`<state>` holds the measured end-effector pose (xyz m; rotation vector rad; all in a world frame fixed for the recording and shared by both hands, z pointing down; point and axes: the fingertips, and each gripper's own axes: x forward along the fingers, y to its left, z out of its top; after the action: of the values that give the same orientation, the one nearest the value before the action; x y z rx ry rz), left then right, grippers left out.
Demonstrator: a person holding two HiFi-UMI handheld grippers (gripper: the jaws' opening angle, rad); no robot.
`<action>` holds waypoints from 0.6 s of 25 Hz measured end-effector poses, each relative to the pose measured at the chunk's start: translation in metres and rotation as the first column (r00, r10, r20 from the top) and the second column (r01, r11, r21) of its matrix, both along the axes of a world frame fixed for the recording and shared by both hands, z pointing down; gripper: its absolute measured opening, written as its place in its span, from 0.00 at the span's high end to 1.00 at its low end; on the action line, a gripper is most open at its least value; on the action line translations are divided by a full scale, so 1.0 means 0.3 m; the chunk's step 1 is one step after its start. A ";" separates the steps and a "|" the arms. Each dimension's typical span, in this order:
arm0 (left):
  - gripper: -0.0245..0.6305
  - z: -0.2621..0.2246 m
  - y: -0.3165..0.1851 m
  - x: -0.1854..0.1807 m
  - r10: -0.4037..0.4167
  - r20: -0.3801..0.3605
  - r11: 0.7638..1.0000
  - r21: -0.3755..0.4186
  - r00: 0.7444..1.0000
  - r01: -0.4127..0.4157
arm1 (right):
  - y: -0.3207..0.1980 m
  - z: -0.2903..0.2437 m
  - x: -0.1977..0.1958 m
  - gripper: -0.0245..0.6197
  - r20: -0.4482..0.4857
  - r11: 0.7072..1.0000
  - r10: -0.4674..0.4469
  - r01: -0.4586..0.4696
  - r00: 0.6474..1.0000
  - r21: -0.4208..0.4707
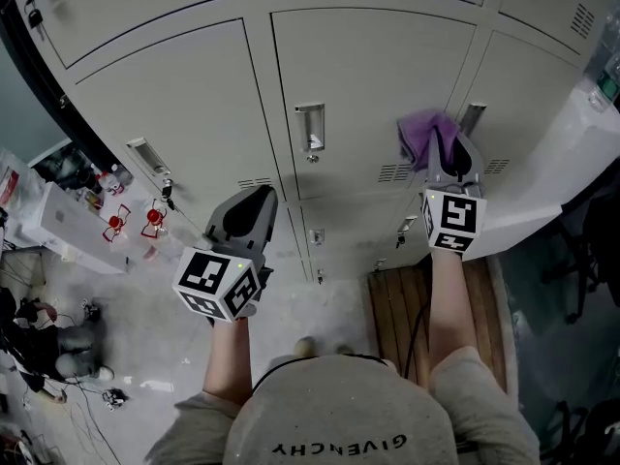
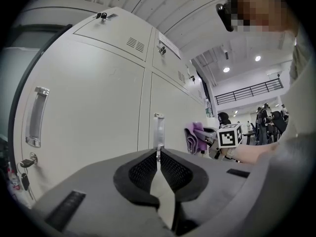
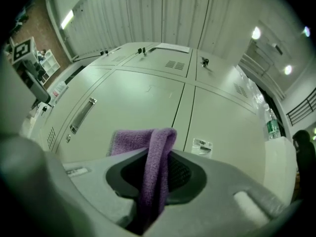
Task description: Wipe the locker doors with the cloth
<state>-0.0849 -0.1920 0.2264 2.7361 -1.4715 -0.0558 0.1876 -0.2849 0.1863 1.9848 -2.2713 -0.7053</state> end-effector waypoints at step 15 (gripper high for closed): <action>0.93 0.016 0.015 -0.073 -0.045 0.008 0.999 -0.008 0.999 0.045 | 0.110 0.268 -0.746 0.85 -0.160 0.888 -0.457 0.440 0.875 -0.130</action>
<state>-0.1067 -0.1874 0.2311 2.7000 -1.5321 -0.0406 -0.0361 -0.2518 0.2668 1.2884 -2.6115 -0.7609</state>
